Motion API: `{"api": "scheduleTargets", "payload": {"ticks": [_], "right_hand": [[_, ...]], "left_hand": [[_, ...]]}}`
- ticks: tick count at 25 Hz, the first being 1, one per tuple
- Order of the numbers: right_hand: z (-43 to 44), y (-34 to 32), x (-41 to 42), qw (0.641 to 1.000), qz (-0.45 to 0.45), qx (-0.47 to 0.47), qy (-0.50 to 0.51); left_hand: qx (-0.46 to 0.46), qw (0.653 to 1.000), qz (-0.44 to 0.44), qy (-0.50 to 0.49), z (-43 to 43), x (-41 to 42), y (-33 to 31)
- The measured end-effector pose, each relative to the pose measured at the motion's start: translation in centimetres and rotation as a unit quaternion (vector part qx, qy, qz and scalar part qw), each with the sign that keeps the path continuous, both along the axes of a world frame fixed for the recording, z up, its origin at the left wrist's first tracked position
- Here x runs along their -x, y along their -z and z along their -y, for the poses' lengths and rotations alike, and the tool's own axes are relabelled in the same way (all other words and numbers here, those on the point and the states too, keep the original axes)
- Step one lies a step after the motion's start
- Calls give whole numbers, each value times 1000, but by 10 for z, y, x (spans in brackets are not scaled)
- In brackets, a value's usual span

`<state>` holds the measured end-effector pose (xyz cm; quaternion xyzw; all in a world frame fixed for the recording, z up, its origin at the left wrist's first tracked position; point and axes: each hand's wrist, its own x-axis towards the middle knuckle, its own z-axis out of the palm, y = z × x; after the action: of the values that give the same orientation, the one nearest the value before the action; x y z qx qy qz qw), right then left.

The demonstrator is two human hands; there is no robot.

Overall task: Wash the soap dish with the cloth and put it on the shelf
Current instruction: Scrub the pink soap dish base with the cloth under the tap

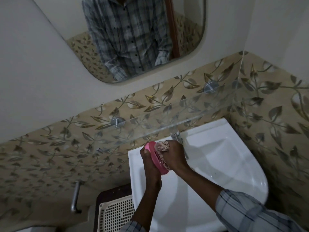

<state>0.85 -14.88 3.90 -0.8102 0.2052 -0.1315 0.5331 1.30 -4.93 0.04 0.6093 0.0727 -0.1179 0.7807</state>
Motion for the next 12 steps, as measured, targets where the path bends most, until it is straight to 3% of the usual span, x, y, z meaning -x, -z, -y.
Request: {"api": "scheduleTargets", "payload": {"ticks": [4,7,10,12], "right_hand": [[-8,-9,15,981,117,107,-112],[-5,6,46,953,98,158,-237],[-3,11,59,956,67,159,-235],[-13,-1,40,970,68,160,-172]], "left_hand": [[45,997,-53,-35,1,0,-4],[85,988,-106,-72,-11,-1,-2],[94,987,-118,-57,-10,6,7],[116,986,-109,-38,-4,11,11]]}}
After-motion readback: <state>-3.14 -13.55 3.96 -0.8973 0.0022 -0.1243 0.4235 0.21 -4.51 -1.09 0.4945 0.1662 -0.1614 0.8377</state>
